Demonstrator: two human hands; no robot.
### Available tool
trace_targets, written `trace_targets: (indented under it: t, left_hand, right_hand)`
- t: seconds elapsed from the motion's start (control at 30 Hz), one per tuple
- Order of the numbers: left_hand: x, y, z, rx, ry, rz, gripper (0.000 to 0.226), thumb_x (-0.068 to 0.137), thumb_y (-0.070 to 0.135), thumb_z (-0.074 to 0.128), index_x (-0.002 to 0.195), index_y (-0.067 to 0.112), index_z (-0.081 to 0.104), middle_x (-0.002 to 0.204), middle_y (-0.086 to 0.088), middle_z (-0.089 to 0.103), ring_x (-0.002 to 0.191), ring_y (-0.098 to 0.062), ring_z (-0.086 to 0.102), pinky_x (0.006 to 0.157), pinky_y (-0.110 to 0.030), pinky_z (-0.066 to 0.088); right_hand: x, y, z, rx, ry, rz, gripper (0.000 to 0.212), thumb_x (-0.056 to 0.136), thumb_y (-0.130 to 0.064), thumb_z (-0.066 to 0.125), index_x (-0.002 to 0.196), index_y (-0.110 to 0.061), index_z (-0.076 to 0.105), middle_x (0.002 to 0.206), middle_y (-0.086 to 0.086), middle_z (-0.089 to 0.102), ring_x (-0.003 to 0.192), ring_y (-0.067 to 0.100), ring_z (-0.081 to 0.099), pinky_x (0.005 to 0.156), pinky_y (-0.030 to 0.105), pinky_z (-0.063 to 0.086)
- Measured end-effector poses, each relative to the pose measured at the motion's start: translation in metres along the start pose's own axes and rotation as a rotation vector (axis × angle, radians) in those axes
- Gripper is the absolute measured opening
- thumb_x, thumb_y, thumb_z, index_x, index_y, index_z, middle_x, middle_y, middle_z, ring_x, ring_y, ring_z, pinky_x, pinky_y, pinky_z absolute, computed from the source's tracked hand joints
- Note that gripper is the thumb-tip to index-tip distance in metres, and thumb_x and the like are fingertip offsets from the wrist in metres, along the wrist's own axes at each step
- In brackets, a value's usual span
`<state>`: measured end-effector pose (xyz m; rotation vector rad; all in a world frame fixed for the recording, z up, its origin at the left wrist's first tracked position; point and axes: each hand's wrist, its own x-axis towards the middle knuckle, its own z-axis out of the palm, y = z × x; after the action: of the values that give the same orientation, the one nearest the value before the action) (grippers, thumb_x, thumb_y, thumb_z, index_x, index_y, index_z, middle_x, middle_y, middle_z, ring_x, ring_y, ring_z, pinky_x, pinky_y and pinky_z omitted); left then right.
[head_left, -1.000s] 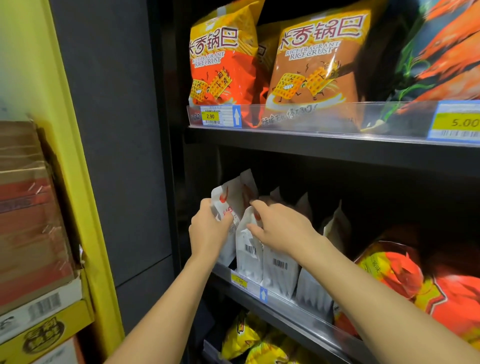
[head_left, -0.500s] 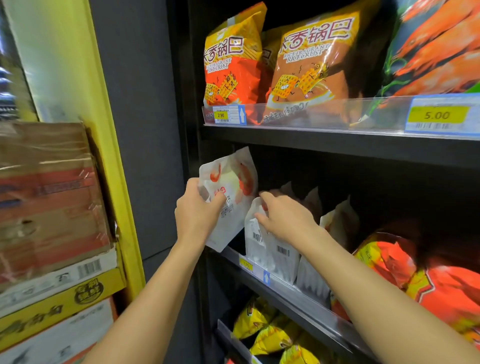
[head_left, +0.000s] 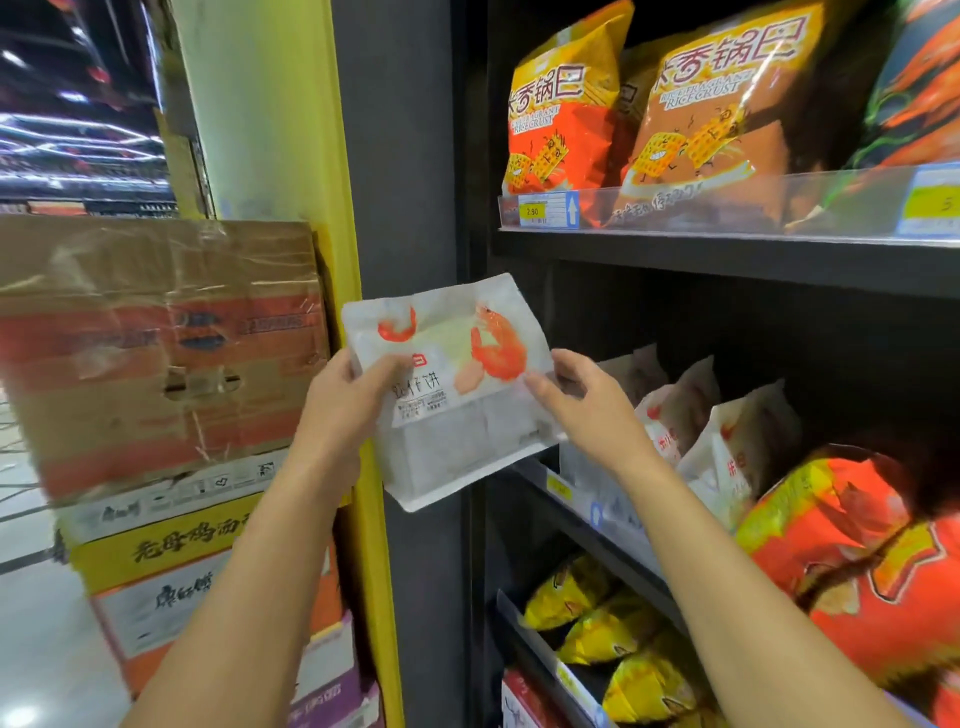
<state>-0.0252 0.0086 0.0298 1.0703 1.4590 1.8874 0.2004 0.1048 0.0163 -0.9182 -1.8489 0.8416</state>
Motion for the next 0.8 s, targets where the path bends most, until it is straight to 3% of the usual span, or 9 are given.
trace_targets:
  t: [0.07, 0.17, 0.27, 0.4, 0.47, 0.6, 0.73, 0.8]
  left_hand:
    - [-0.003, 0.003, -0.013, -0.039, -0.063, -0.070, 0.021, 0.094, 0.023, 0.070, 0.115, 0.020, 0.073, 0.107, 0.000, 0.081, 0.107, -0.028, 0.077, 0.093, -0.047, 0.057]
    - [-0.009, 0.007, -0.031, -0.044, -0.115, -0.140, 0.023, 0.098, 0.022, 0.066, 0.119, 0.019, 0.072, 0.114, -0.006, 0.080, 0.109, -0.029, 0.076, 0.104, -0.052, 0.055]
    - [-0.015, 0.010, -0.048, -0.011, -0.183, -0.156, 0.028, 0.102, 0.033, 0.062, 0.125, 0.019, 0.071, 0.118, -0.005, 0.079, 0.110, -0.025, 0.076, 0.105, -0.052, 0.054]
    - [-0.026, 0.011, -0.067, -0.059, -0.306, -0.243, 0.069, 0.100, 0.074, 0.034, 0.132, 0.025, 0.071, 0.122, 0.000, 0.078, 0.114, -0.018, 0.074, 0.092, -0.043, 0.051]
    - [-0.028, 0.007, -0.076, -0.188, -0.292, -0.326, 0.084, 0.097, 0.081, 0.026, 0.136, 0.019, 0.065, 0.120, -0.003, 0.078, 0.110, -0.022, 0.076, 0.083, -0.042, 0.055]
    - [-0.036, -0.003, -0.093, -0.318, -0.219, -0.412, 0.081, 0.098, 0.079, 0.033, 0.142, 0.015, 0.056, 0.128, -0.005, 0.076, 0.115, -0.027, 0.075, 0.088, -0.049, 0.061]
    - [-0.046, -0.011, -0.102, -0.323, -0.237, -0.414, 0.074, 0.100, 0.075, 0.037, 0.140, 0.015, 0.057, 0.126, -0.006, 0.077, 0.113, -0.029, 0.075, 0.096, -0.054, 0.060]
    - [-0.049, -0.012, -0.104, -0.321, -0.244, -0.409, 0.073, 0.100, 0.074, 0.038, 0.139, 0.016, 0.057, 0.125, -0.006, 0.077, 0.112, -0.029, 0.076, 0.095, -0.054, 0.060]
  right_hand:
    - [-0.008, -0.003, 0.010, 0.067, -0.094, 0.048, 0.056, 0.094, -0.064, 0.058, 0.139, -0.031, 0.052, 0.126, -0.021, 0.061, 0.119, 0.002, 0.058, 0.083, 0.012, 0.047]
    - [-0.017, -0.001, 0.026, 0.201, -0.170, 0.121, 0.076, 0.079, -0.083, 0.061, 0.138, -0.035, 0.053, 0.132, -0.015, 0.064, 0.124, 0.011, 0.059, 0.108, 0.042, 0.052]
    - [-0.025, 0.006, 0.042, 0.347, -0.175, 0.194, 0.082, 0.069, -0.083, 0.074, 0.135, -0.037, 0.059, 0.132, -0.009, 0.070, 0.127, 0.019, 0.062, 0.114, 0.056, 0.046]
    - [-0.040, 0.026, 0.060, 0.739, -0.161, 0.356, 0.074, 0.077, -0.054, 0.084, 0.136, -0.016, 0.061, 0.131, 0.010, 0.073, 0.123, 0.031, 0.069, 0.112, 0.057, 0.048]
    - [-0.049, 0.037, 0.068, 0.945, -0.146, 0.464, 0.075, 0.077, -0.046, 0.087, 0.140, -0.014, 0.061, 0.136, 0.015, 0.070, 0.121, 0.033, 0.070, 0.106, 0.055, 0.053]
    - [-0.069, 0.052, 0.082, 1.159, -0.134, 0.543, 0.099, 0.059, -0.044, 0.102, 0.146, -0.021, 0.061, 0.142, 0.013, 0.066, 0.120, 0.035, 0.071, 0.088, 0.049, 0.063]
    - [-0.079, 0.057, 0.088, 1.191, -0.075, 0.549, 0.067, 0.086, -0.045, 0.080, 0.147, -0.027, 0.061, 0.140, 0.010, 0.068, 0.115, 0.034, 0.073, 0.082, 0.050, 0.063]
    - [-0.081, 0.055, 0.088, 1.200, -0.075, 0.542, 0.059, 0.089, -0.043, 0.074, 0.145, -0.027, 0.062, 0.138, 0.010, 0.070, 0.112, 0.033, 0.075, 0.077, 0.049, 0.064]
